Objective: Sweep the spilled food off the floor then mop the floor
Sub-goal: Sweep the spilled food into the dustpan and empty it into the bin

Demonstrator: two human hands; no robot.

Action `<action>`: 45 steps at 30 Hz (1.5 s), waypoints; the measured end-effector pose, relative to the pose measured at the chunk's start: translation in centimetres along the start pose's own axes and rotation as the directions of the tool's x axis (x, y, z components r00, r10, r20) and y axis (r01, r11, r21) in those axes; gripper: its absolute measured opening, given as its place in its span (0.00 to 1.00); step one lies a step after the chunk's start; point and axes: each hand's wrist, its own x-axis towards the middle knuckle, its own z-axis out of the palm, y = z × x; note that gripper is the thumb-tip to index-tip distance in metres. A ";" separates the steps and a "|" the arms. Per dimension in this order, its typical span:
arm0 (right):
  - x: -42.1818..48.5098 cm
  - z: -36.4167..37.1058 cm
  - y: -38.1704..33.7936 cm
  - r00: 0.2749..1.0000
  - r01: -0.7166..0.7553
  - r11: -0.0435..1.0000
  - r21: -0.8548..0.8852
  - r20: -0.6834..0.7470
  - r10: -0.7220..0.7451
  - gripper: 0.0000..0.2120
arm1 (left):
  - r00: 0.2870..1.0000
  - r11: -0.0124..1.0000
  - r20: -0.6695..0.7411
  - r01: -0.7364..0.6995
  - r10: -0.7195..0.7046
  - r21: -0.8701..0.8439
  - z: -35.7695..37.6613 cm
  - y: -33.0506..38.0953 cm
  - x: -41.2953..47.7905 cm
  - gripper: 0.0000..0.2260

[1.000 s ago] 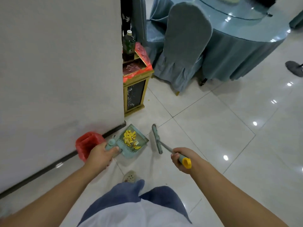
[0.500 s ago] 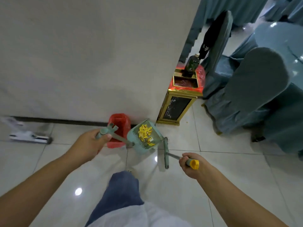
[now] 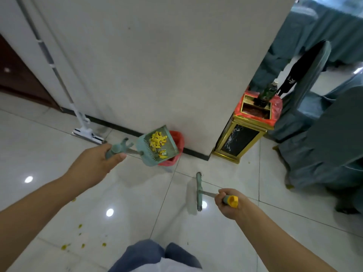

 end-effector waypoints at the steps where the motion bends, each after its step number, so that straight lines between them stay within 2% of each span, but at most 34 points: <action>1: -0.1 0.0 0.5 1.000 -0.004 1.000 -0.008 0.010 0.004 0.04 | 1.000 1.000 -0.001 -0.010 0.010 0.028 0.3 -0.3 0.0 0.18; 4: -0.1 0.0 1.8 1.000 -0.013 1.000 -0.027 0.025 0.014 0.04 | 0.998 0.989 0.051 -0.044 0.037 0.140 1.9 -1.1 0.2 0.17; 6: 0.0 -0.1 2.5 0.999 -0.018 0.999 -0.037 0.027 0.019 0.03 | 0.989 0.957 0.123 -0.115 0.084 0.268 3.3 -1.7 0.4 0.15; 9: 0.0 0.0 3.8 1.000 -0.018 0.999 -0.051 0.022 0.019 0.04 | 0.958 0.853 0.235 -0.257 0.164 0.454 5.3 -2.5 0.7 0.13; 12: -0.2 0.1 5.0 1.000 -0.006 0.999 -0.052 0.018 0.007 0.03 | 0.917 0.751 0.337 -0.375 0.214 0.544 7.1 -3.8 0.7 0.18; 20: -0.6 0.2 6.1 1.000 0.004 1.000 -0.027 -0.031 -0.005 0.03 | 0.823 0.588 0.484 -0.557 0.297 0.586 9.7 -5.2 0.9 0.21; 24: -1.2 0.3 5.6 0.999 0.022 1.000 -0.010 -0.038 -0.022 0.04 | 0.789 0.553 0.524 -0.606 0.321 0.572 9.6 -5.1 1.2 0.21; 27: -1.5 -0.1 5.4 0.999 0.027 1.000 0.000 -0.022 -0.027 0.05 | 0.747 0.515 0.560 -0.659 0.359 0.548 9.2 -5.1 1.7 0.20; 30: -1.8 -0.3 5.4 0.999 0.041 0.999 -0.025 -0.004 -0.041 0.04 | 0.693 0.434 0.612 -0.719 0.382 0.543 8.3 -5.0 2.1 0.19; 39: -2.3 -0.1 5.8 0.997 0.060 0.998 -0.014 0.055 -0.059 0.02 | 0.604 0.261 0.717 -0.797 0.349 0.545 5.3 -6.4 2.2 0.16; 45: -3.1 0.0 6.6 0.997 0.057 0.998 -0.010 0.047 -0.057 0.03 | 0.552 0.234 0.790 -0.832 0.268 0.502 5.8 -8.0 1.2 0.13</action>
